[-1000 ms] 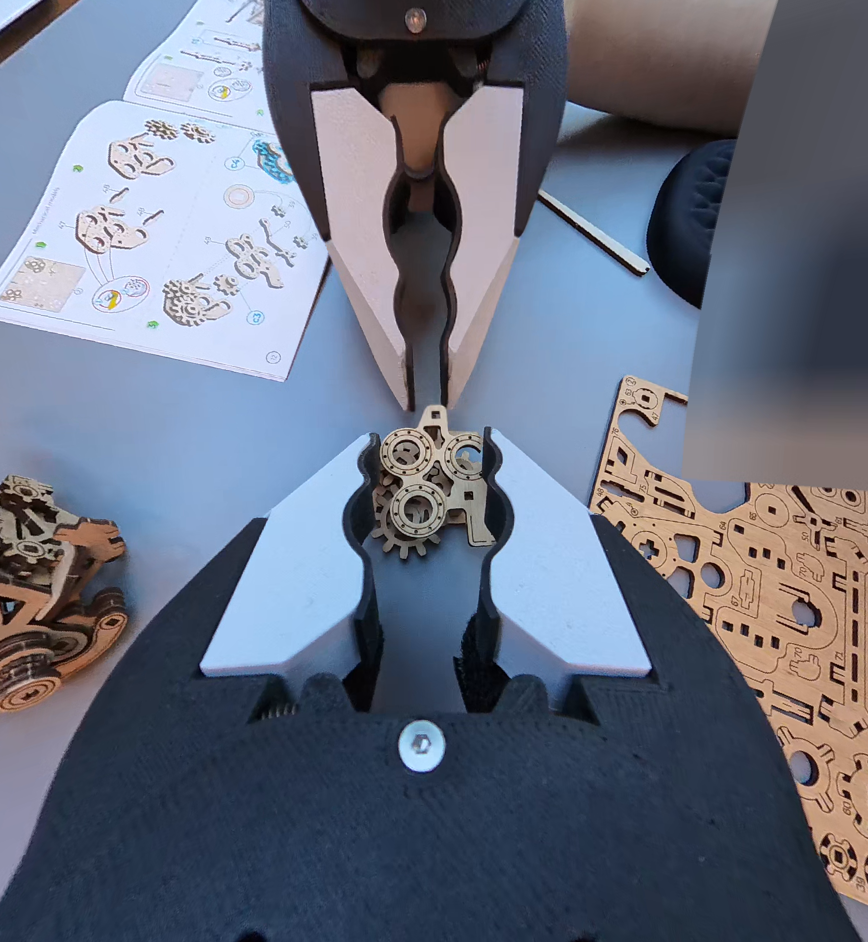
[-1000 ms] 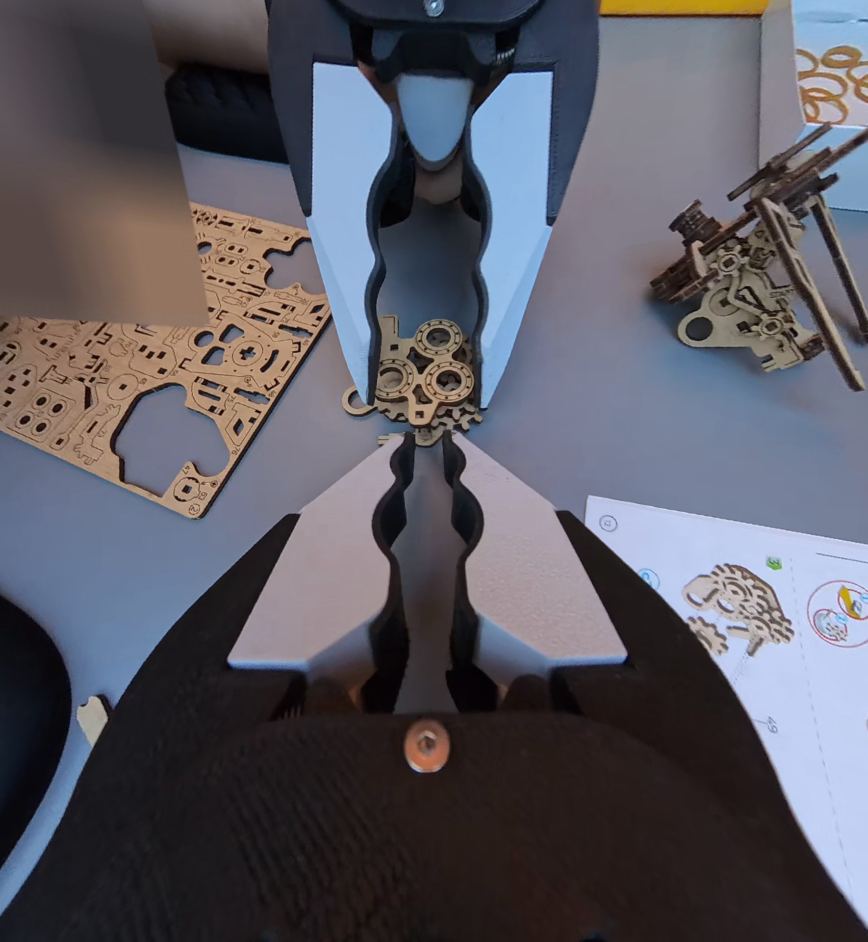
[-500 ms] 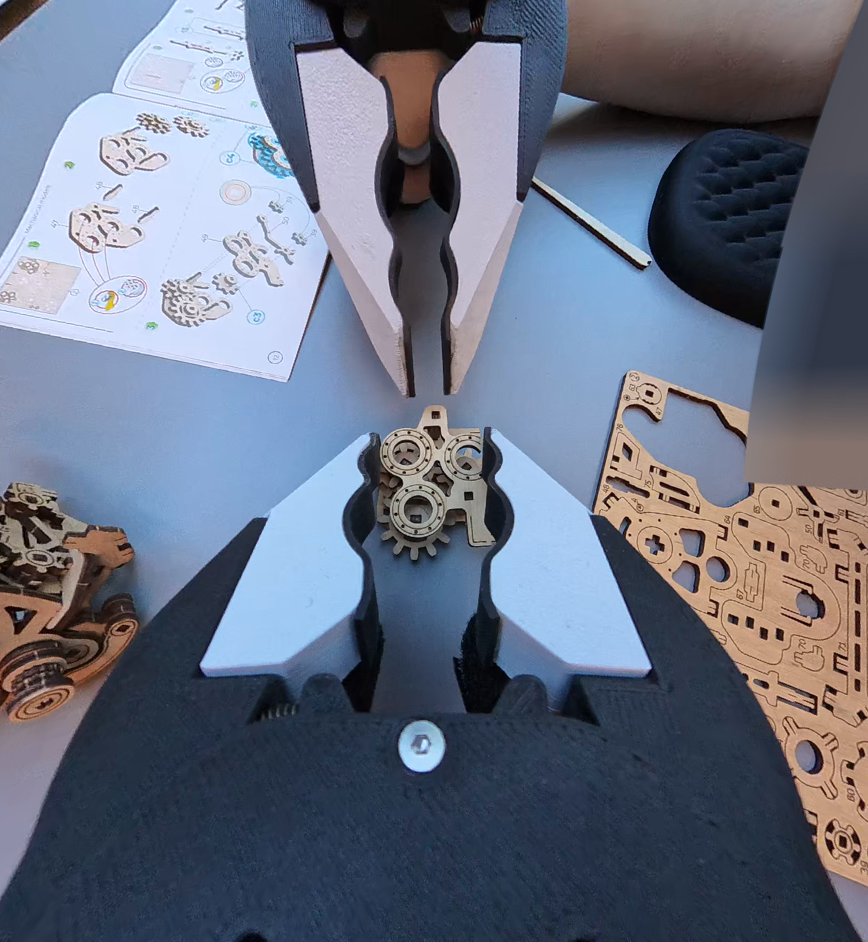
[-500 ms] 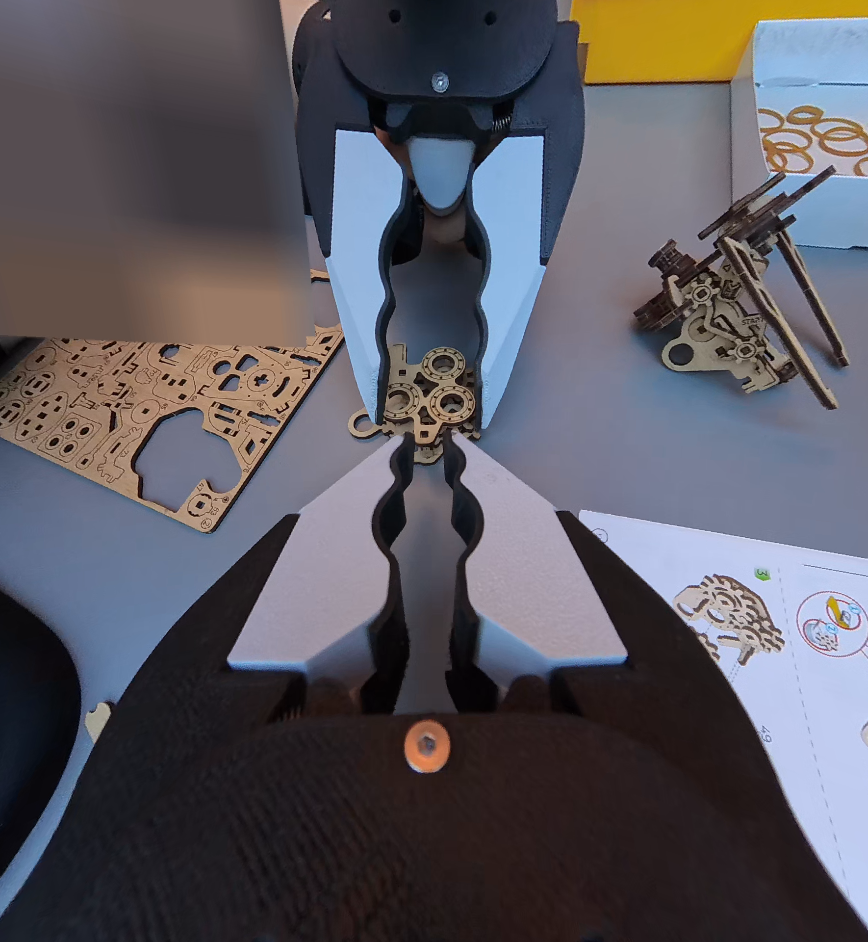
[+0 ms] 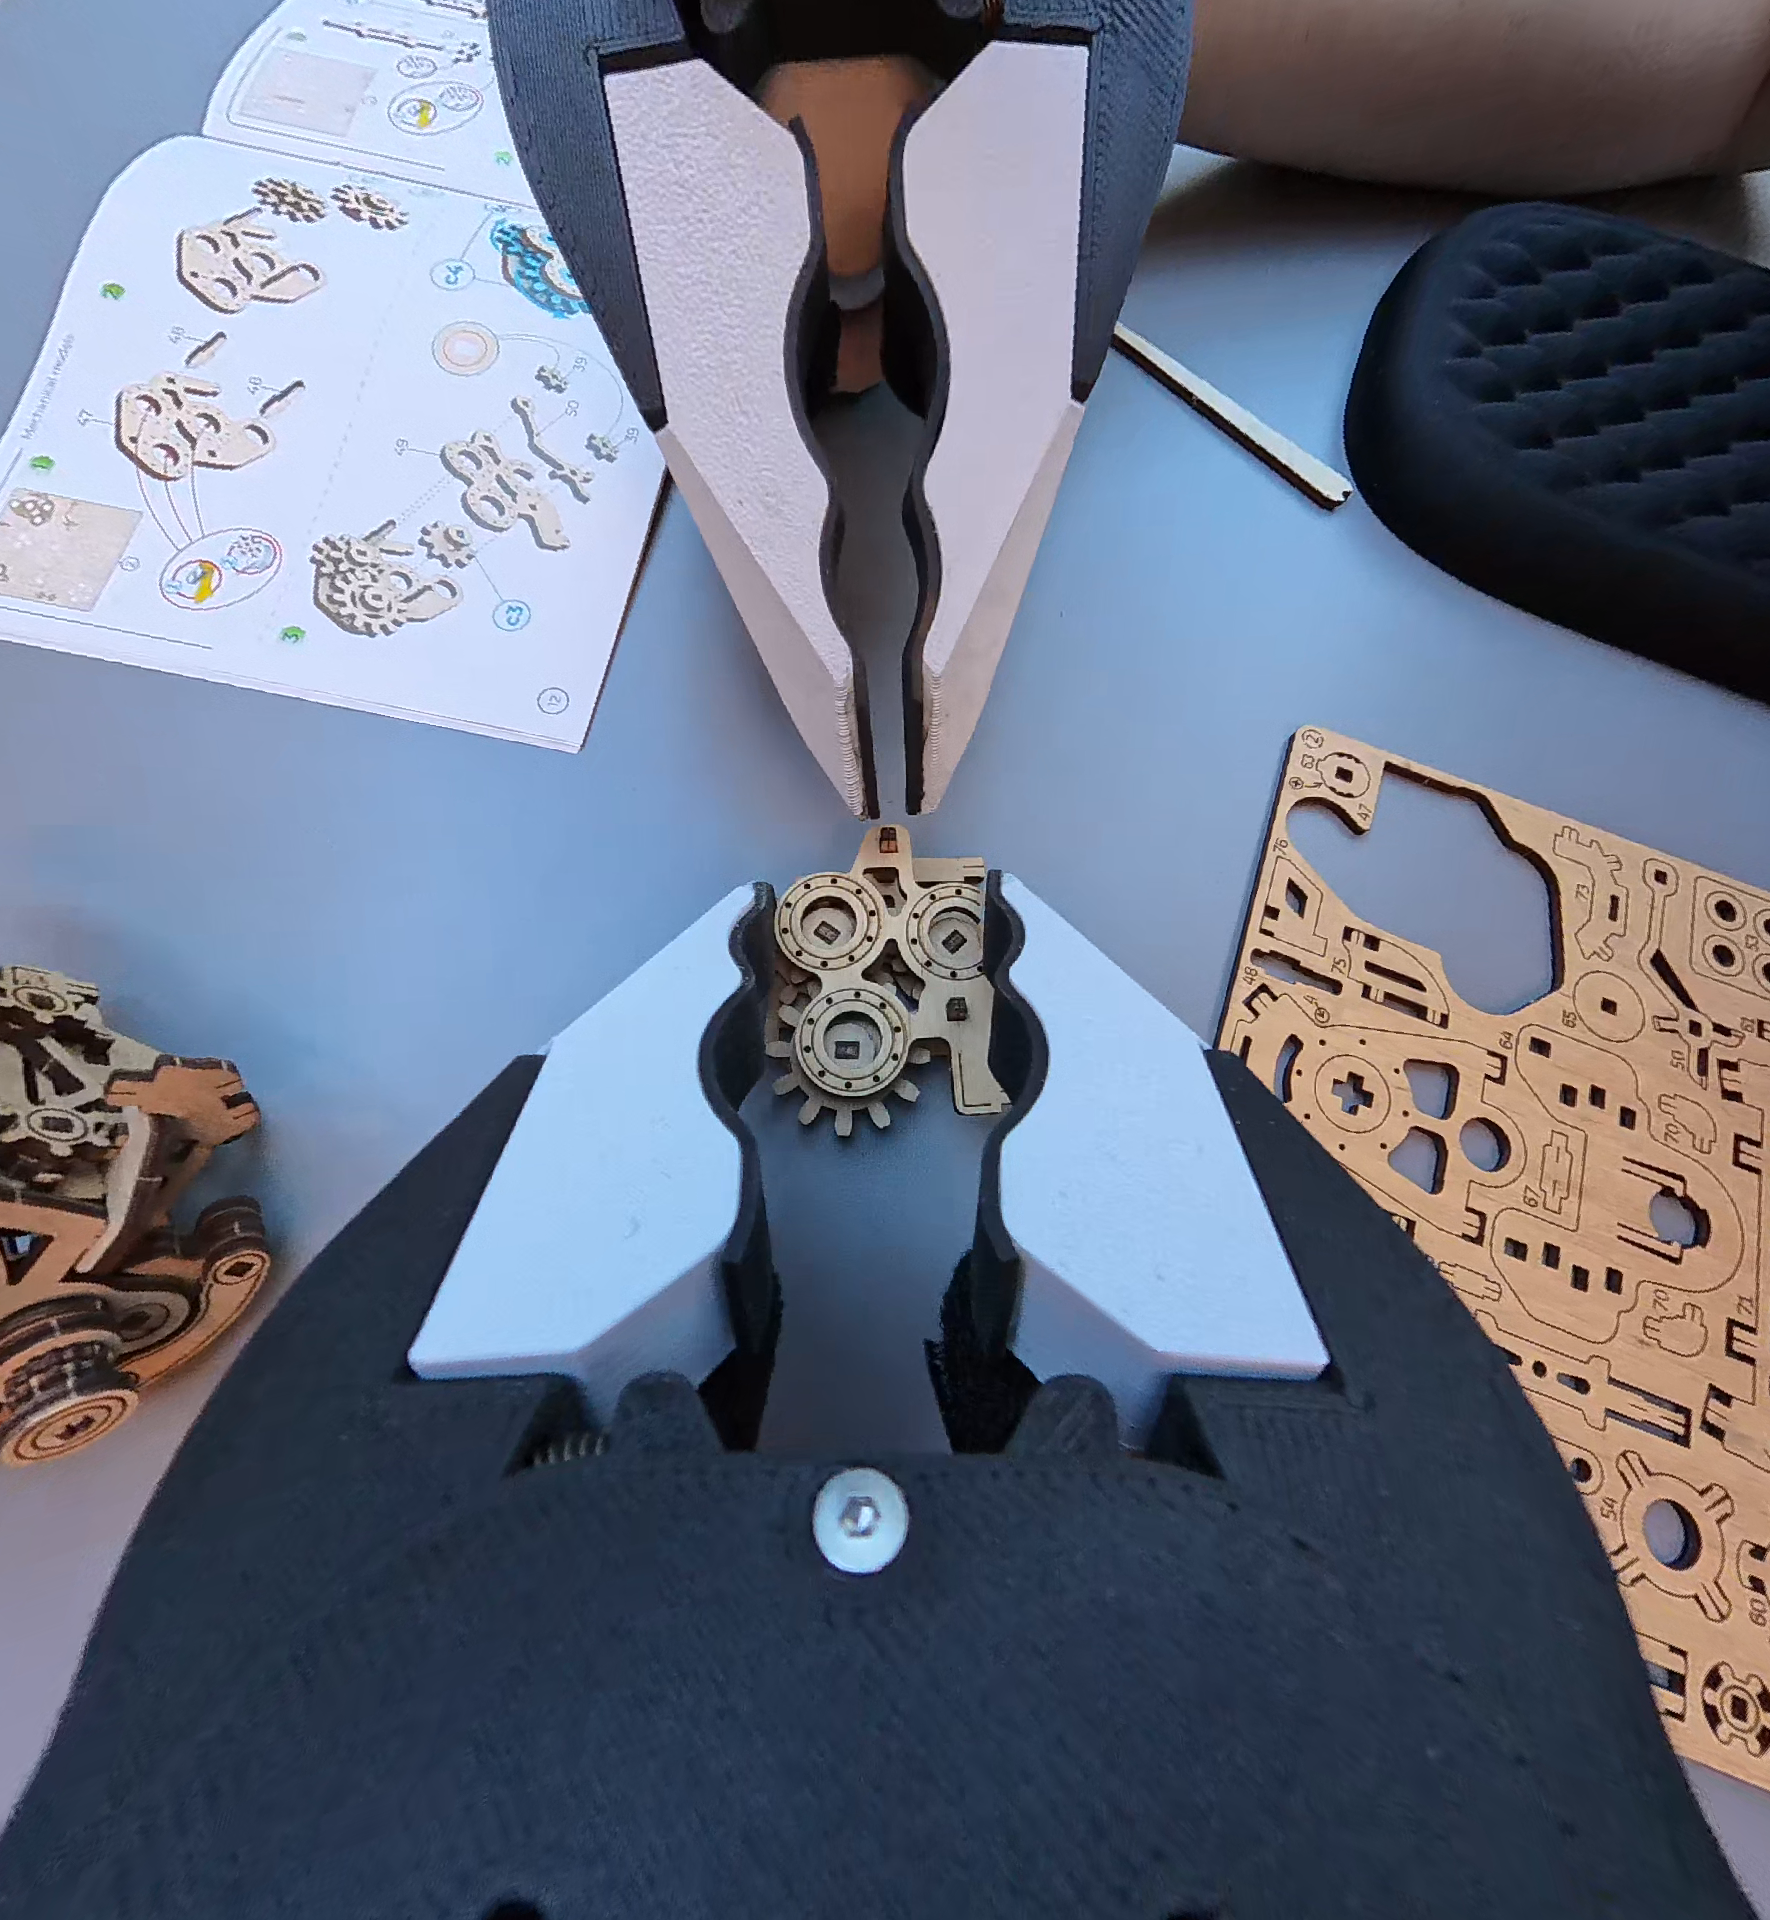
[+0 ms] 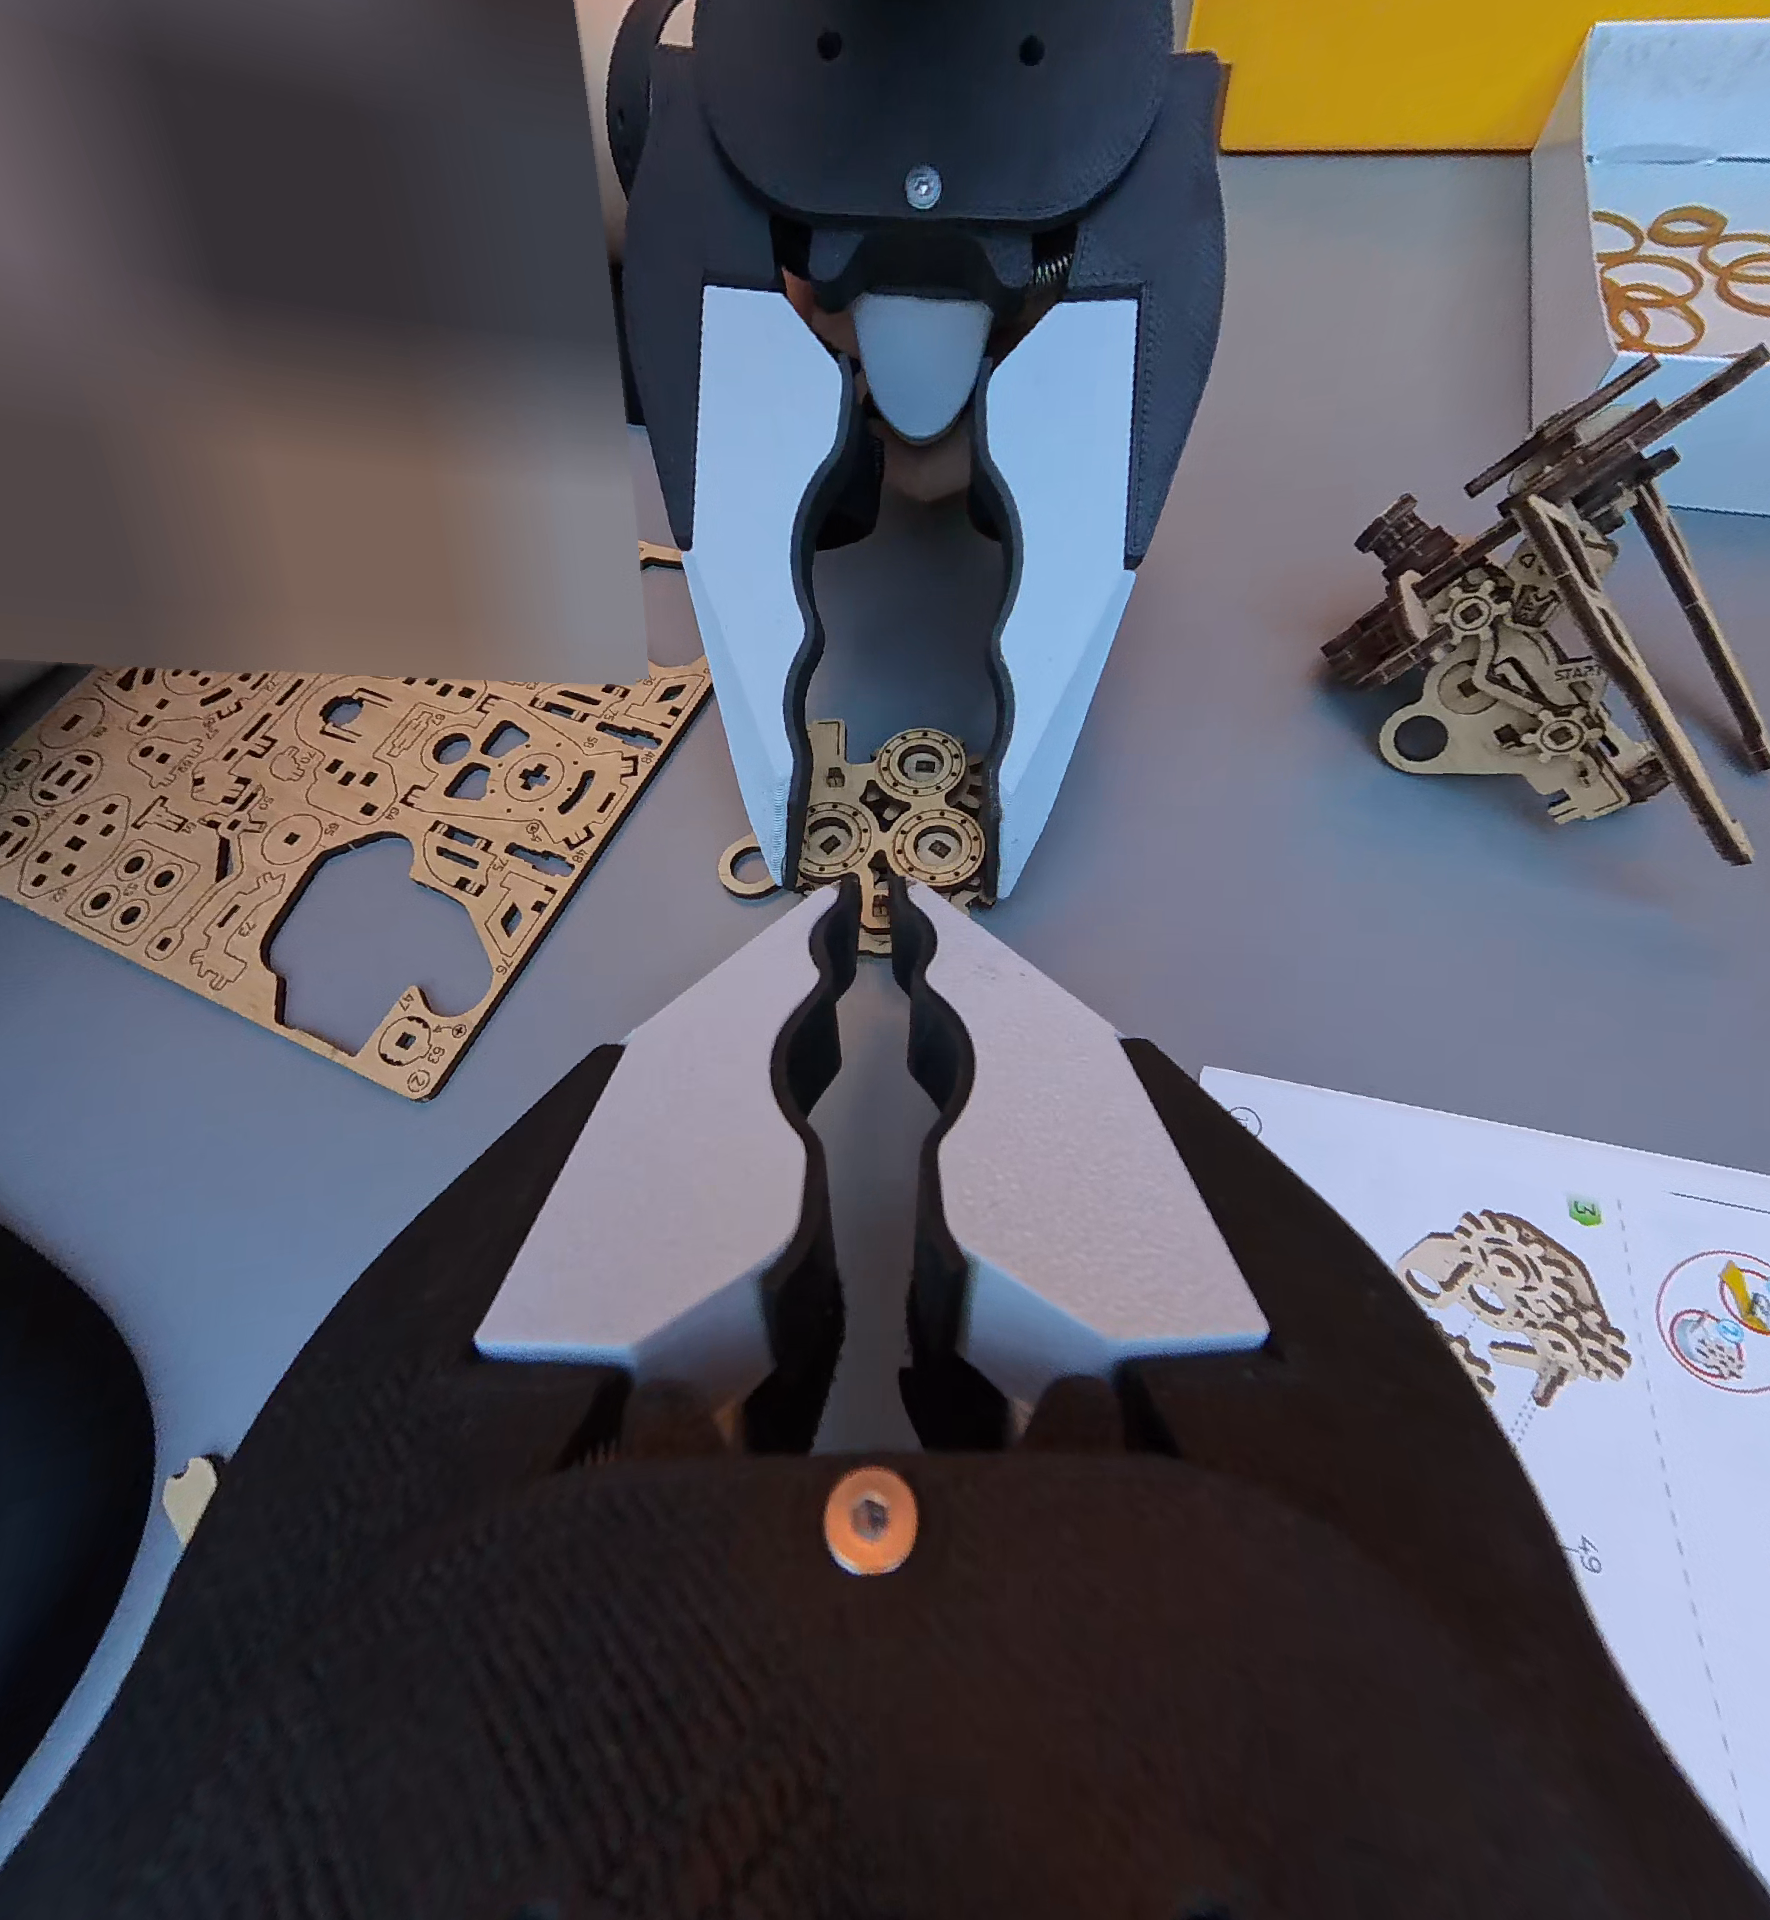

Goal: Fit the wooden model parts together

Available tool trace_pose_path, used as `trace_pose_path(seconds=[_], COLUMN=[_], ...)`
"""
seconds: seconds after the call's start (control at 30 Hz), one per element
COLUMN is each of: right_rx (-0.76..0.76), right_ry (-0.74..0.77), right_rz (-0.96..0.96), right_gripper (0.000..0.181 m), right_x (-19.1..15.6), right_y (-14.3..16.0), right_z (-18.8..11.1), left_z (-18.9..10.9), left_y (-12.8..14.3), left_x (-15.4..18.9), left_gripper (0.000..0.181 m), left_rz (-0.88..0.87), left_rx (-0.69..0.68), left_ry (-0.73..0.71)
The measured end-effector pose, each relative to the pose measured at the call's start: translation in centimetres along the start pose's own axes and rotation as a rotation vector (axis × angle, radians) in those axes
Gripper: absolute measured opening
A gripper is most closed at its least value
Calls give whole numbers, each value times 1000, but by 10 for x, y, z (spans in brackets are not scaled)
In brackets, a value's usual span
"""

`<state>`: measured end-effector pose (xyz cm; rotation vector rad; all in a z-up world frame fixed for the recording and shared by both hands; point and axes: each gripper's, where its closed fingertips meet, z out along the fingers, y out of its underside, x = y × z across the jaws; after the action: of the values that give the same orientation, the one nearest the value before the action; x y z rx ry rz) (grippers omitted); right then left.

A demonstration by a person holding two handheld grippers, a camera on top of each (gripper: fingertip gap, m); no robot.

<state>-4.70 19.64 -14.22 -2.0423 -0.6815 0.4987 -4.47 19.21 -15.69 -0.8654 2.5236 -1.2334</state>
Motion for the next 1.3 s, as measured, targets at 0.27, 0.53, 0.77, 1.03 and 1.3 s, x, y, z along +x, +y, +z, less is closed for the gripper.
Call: trace_pose_path(seconds=[0.27,0.53,0.77,1.03,1.3], right_rx=[14,53,1,-42,-54], right_ry=[12,29,47,70,73], right_rz=[-16,-44,-42,-5,13], right_gripper=[5,9,9,11,11], right_x=[-1,-5,-1,7,8], right_y=[-1,-14,-10,-2,-1], right_z=[-2,9,16,14,16], left_z=[-15,-26,-25,-23,-23], left_y=[20,19,20,18,18], left_x=[10,7,1,2,2], left_gripper=[65,55,46,39,39], left_rz=[41,41,37,51,43], left_rx=[-61,-19,-2,3,7], left_ry=[-10,-28,-38,-33,-31])
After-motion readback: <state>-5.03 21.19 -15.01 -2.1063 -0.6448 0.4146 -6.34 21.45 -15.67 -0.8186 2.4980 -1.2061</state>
